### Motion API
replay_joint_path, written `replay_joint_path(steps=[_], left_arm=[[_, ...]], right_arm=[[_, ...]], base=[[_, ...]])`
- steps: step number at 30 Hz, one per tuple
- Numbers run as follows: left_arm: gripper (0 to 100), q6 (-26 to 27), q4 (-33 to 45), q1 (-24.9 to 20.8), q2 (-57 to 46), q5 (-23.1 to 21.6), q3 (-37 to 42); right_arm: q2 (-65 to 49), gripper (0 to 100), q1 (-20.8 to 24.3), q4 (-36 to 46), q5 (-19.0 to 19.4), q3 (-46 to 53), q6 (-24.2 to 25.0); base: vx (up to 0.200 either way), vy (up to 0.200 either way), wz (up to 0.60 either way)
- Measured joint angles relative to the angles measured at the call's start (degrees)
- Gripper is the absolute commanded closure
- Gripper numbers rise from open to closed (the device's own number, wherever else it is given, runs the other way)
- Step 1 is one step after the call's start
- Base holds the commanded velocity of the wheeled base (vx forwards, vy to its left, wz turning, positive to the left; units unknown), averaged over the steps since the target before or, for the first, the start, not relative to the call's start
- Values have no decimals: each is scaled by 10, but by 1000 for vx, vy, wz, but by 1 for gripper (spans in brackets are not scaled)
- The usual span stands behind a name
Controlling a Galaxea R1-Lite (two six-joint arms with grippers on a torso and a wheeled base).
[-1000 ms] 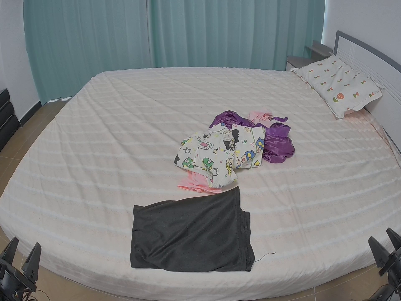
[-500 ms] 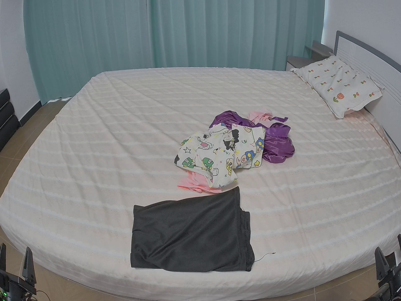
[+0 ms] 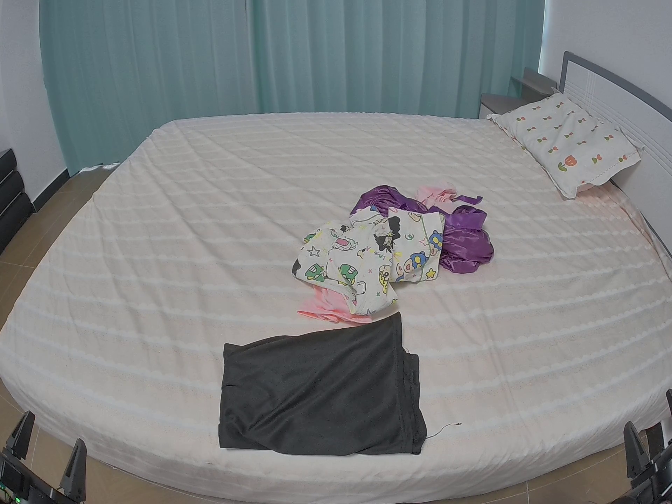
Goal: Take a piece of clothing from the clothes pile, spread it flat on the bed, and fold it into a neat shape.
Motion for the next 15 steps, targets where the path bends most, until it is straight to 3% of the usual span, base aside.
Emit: replay_joint_path(steps=[6, 11, 15], left_arm=[[0, -2, 6, 0, 0, -2, 0], [0, -5, 6, 0, 0, -1, 0], [0, -10, 6, 0, 0, 2, 0]], right_arm=[[-1, 0, 0, 2, -9, 0, 14], [-1, 0, 0, 6, -37, 0, 14], [-1, 0, 0, 15, -23, 0, 12]], base=[[0, 0, 0], [0, 0, 0], [0, 0, 0]])
